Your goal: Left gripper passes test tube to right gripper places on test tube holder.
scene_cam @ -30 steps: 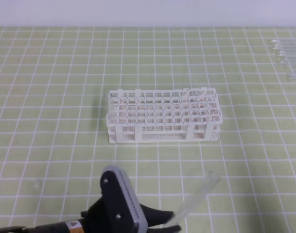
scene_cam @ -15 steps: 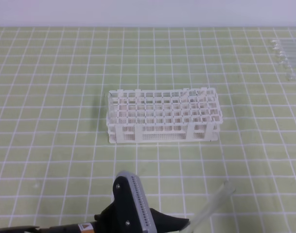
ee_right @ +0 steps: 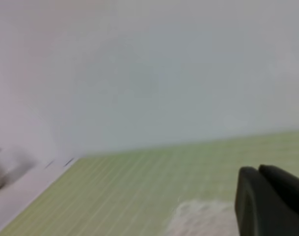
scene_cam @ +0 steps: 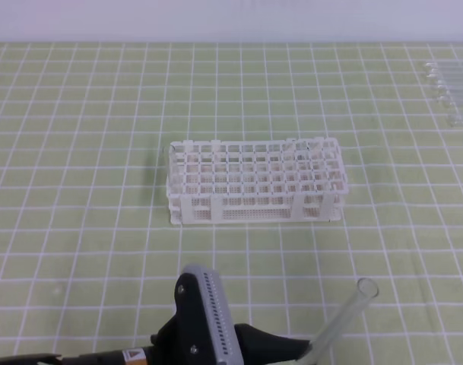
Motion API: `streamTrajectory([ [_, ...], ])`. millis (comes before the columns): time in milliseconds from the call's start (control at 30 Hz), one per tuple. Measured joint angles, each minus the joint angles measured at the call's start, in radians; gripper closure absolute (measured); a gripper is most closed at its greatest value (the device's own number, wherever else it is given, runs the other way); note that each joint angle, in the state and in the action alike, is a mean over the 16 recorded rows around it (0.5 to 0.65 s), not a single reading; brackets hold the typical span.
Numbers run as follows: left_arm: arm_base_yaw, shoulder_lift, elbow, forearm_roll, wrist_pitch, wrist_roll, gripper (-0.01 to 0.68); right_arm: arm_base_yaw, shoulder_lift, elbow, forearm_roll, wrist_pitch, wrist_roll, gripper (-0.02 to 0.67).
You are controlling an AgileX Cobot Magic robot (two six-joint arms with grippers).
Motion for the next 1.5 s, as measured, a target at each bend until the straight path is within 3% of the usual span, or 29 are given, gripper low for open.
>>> streamTrajectory([
  [333, 0.0, 0.002, 0.0, -0.03, -0.045, 0.0, 0.651, 0.0, 0.307, -0.07, 0.101, 0.423, -0.252, 0.666],
  [600, 0.0, 0.003, 0.0, -0.106, -0.045, 0.011, 0.632, 0.0, 0.384, -0.098, 0.115, 0.575, -0.384, 0.643],
  [767, 0.0, 0.003, -0.001, -0.152, -0.062, 0.036, 0.626, 0.0, 0.386, -0.114, 0.116, 0.604, -0.417, 0.535],
  [1167, 0.0, 0.035, -0.035, -0.153, -0.101, 0.082, 0.632, 0.001, 0.386, -0.123, 0.117, 0.619, -0.451, 0.152],
  [1300, 0.0, 0.062, -0.063, -0.126, -0.102, 0.072, 0.632, 0.005, 0.386, -0.123, 0.113, 0.619, -0.452, 0.101],
  [1500, 0.0, 0.101, -0.107, -0.087, -0.109, 0.054, 0.639, 0.011, 0.386, -0.123, 0.086, 0.62, -0.452, 0.089],
])
